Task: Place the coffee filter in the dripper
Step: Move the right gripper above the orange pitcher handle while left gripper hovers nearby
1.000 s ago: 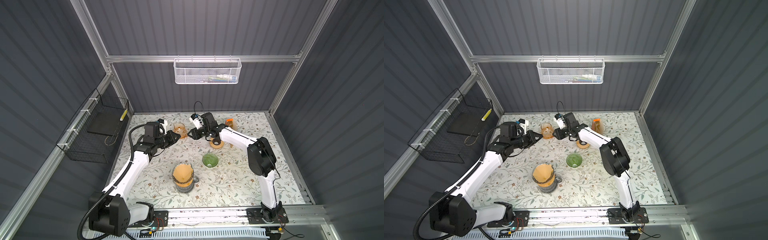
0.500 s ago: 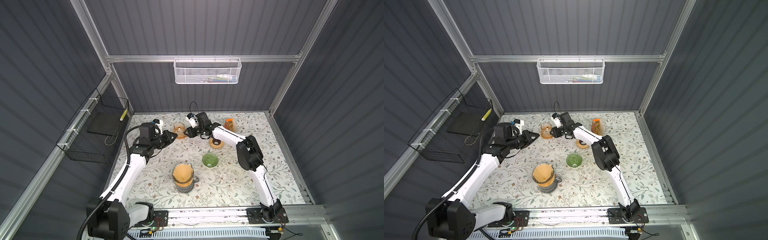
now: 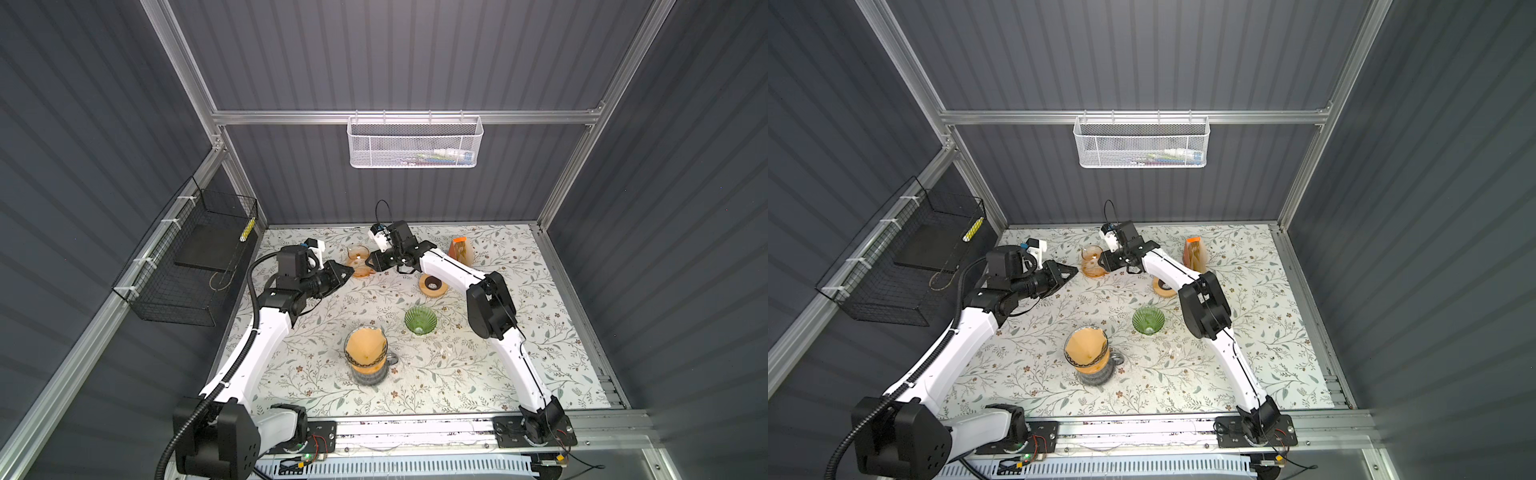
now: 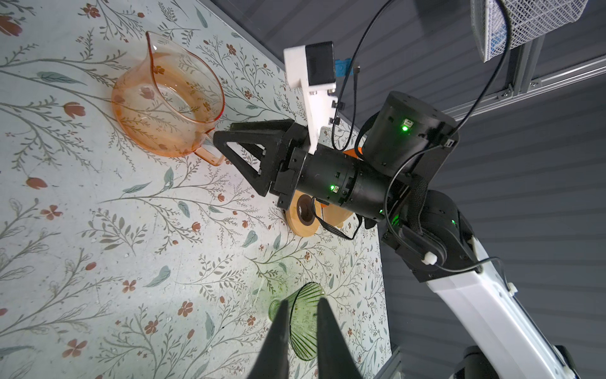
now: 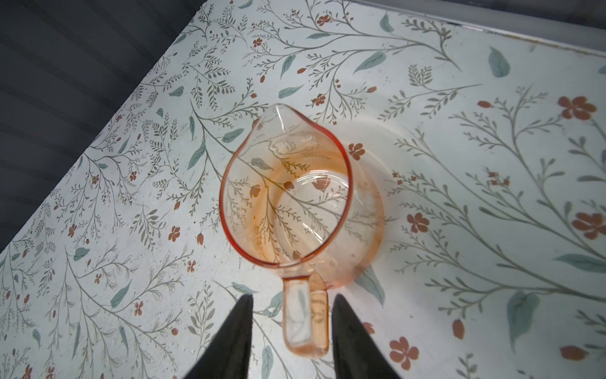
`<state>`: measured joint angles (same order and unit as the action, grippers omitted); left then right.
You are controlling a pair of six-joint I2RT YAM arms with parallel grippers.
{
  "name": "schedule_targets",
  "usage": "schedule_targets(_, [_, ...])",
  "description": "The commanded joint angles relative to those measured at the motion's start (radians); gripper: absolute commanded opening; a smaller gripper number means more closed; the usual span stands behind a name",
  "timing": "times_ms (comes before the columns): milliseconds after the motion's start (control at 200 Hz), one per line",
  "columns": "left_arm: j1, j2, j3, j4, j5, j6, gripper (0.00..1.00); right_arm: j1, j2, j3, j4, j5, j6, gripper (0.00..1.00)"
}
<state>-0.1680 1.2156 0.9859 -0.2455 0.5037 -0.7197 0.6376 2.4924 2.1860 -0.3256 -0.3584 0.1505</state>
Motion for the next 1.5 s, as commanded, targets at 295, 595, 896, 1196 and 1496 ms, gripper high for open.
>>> schedule_targets(295, [0.025,-0.021,-0.013,0.006,0.047,-0.018,0.18,0.016,0.041,0.054,-0.089,0.054,0.027,0.39])
schedule_targets(595, [0.042,-0.025,-0.019,0.014,0.066,-0.022,0.18,0.016,0.051,0.066,-0.110,0.062,0.044,0.39])
schedule_targets(896, [0.057,-0.032,-0.027,0.021,0.083,-0.030,0.18,0.026,0.055,0.067,-0.110,0.066,0.055,0.38])
schedule_targets(1196, [0.070,-0.042,-0.034,0.029,0.097,-0.041,0.18,0.037,0.061,0.075,-0.101,0.082,0.069,0.35])
schedule_targets(1496, [0.079,-0.047,-0.041,0.035,0.107,-0.050,0.18,0.039,0.067,0.083,-0.102,0.097,0.071,0.33])
